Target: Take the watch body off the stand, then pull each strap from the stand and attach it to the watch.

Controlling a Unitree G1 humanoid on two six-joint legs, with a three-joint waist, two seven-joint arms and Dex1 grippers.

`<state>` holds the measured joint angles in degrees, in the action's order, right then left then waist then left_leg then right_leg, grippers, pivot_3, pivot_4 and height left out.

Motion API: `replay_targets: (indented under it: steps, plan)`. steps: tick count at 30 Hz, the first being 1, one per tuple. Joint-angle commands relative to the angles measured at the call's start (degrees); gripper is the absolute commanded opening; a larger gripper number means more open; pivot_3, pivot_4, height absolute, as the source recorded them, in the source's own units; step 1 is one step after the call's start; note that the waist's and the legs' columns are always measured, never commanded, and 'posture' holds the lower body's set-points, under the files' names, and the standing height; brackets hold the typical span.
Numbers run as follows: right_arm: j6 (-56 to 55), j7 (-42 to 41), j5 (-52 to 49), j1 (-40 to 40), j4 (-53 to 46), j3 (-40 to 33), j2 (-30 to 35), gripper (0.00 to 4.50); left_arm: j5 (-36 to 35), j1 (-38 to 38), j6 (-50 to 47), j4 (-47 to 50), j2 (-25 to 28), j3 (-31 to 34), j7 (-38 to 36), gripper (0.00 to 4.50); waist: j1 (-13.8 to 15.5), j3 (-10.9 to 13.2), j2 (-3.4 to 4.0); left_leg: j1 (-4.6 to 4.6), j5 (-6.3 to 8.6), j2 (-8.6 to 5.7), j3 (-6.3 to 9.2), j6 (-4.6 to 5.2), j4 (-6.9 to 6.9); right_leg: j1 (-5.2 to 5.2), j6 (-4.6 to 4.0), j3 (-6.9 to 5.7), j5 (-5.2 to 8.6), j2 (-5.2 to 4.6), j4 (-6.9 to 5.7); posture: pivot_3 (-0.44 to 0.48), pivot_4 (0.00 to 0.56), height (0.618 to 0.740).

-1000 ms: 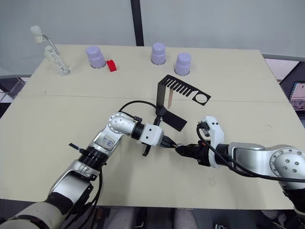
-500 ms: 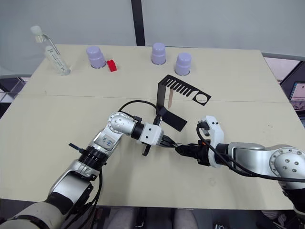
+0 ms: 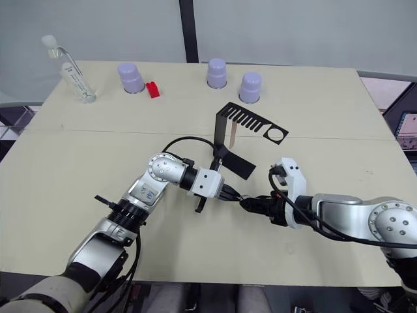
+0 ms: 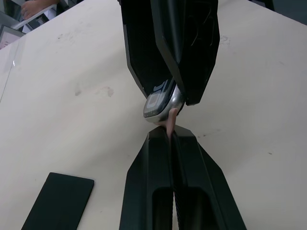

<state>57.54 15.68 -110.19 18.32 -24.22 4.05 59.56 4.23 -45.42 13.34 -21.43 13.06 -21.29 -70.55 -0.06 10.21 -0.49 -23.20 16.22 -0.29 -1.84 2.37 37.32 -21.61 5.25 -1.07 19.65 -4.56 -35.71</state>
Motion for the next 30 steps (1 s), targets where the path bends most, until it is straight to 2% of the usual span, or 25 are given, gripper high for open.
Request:
replay_targets:
  steps: [1, 16, 20, 22, 26, 30]
  plan:
    - [-0.6, -1.8, -2.8, 1.7, -4.2, 1.2, -2.0, 1.58, -1.7, -2.4, 2.0, 2.2, -4.5, -1.8, 1.9, 0.0, 0.0, 0.0, 0.0, 0.0, 0.0, 0.0, 0.0, 0.0, 0.0, 0.0, 0.0, 0.0, 0.0, 0.0, 0.0, 0.0, 0.15, 0.739]
    - [-0.5, -0.8, -2.1, 0.5, -3.4, -0.2, 0.1, 1.58, -2.6, -1.8, -0.6, 4.3, -2.8, -1.1, 0.4, 0.0, 0.0, 0.0, 0.0, -0.01, 0.0, 0.0, 0.0, 0.0, -0.01, 0.0, 0.0, 0.0, 0.0, 0.0, 0.01, 0.0, 0.15, 0.739]
    - [-0.6, -3.5, 2.4, 0.3, -5.3, -3.0, 0.8, 1.58, -8.3, -0.1, -8.6, 9.9, 3.7, 2.2, -6.3, 1.4, -0.2, 0.0, 0.02, -0.01, -0.01, 0.0, 0.0, -0.01, -0.04, -0.01, 0.0, 0.0, 0.0, 0.01, 0.01, 0.0, 0.15, 0.739]
    - [0.0, -7.0, 7.6, -0.5, -7.6, -4.7, 2.1, 1.58, -11.9, 0.2, -14.8, 12.7, 7.5, 4.4, -8.7, 2.41, -0.1, 0.0, 0.02, -0.01, -0.03, 0.01, 0.03, -0.05, -0.08, -0.03, -0.01, 0.0, 0.0, 0.01, 0.02, 0.0, 0.15, 0.739]
    - [-1.2, -19.4, 22.7, -4.7, -15.1, -8.2, 5.1, 1.58, -23.1, 0.9, -29.2, 19.7, 16.6, 8.5, -16.6, 4.46, -0.3, 0.0, 0.06, -0.01, -0.05, 0.01, 0.07, -0.09, -0.14, -0.03, -0.04, -0.02, 0.02, 0.01, 0.09, 0.0, 0.15, 0.739]
    - [-10.7, -35.2, 42.9, -9.7, -21.1, -9.0, 7.0, 1.58, -27.7, 0.8, -35.7, 22.8, 20.6, 10.1, -17.4, 4.48, 0.2, 0.0, 0.07, -0.03, -0.07, -0.01, 0.13, -0.15, -0.13, 0.02, -0.06, -0.07, 0.03, 0.0, 0.17, 0.0, 0.15, 0.739]
